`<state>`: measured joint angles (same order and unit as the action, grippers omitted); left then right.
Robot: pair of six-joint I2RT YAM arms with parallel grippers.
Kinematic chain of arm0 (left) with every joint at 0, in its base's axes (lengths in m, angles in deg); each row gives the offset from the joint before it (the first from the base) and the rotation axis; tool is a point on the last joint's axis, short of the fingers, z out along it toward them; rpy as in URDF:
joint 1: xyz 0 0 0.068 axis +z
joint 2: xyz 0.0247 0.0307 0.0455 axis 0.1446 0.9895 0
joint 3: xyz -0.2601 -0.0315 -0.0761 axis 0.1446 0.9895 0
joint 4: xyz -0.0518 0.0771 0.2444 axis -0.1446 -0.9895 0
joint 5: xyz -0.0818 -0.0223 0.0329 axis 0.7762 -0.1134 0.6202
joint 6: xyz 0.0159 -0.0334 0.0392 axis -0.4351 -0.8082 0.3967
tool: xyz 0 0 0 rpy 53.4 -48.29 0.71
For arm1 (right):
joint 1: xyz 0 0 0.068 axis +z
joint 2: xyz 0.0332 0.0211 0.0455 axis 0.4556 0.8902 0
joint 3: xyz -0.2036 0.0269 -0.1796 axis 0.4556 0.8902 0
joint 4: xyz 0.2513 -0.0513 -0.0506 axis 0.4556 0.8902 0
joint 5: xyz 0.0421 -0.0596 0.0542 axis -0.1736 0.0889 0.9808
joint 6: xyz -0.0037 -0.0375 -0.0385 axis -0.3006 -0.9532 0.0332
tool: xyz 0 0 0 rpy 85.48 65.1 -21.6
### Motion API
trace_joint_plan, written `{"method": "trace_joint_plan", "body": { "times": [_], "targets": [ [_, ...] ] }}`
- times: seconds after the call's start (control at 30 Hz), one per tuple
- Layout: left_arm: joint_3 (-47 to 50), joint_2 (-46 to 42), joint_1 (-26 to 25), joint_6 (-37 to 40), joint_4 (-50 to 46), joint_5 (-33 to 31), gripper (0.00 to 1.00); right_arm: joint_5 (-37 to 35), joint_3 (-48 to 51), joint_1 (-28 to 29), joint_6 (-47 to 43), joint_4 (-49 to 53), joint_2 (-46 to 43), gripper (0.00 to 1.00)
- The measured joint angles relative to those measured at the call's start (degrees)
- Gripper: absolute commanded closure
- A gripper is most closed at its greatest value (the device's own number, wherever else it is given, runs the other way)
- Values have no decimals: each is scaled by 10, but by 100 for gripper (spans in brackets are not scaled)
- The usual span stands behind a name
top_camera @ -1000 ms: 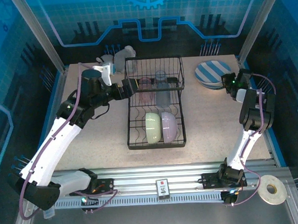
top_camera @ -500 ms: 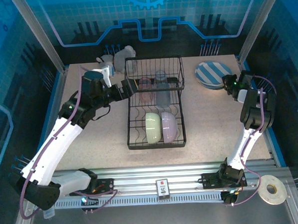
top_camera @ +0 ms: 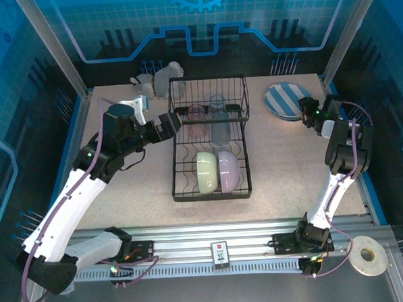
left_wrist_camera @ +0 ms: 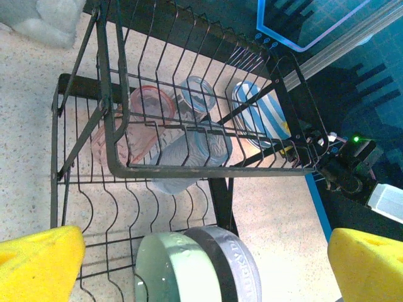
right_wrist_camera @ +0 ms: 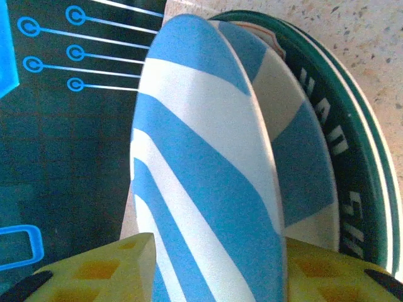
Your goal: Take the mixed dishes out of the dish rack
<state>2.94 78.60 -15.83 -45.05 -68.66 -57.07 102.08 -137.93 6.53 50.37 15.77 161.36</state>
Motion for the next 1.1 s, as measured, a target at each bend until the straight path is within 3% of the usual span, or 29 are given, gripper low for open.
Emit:
{"method": "trace_joint_plan", "body": {
  "times": [0.13, 0.4, 1.1],
  "targets": [
    [9, -16, 0, 0, -13, -2, 1, -1, -18, 0, -15, 48, -13, 19],
    [33, -58, 0, 1, -50, -2, 1, -9, -37, 3, -45, 146, -39, 0],
    [66, -130, 0, 35, -108, 59, 1, -16, 14, 18, -91, 303, -125, 0]
  ]
}}
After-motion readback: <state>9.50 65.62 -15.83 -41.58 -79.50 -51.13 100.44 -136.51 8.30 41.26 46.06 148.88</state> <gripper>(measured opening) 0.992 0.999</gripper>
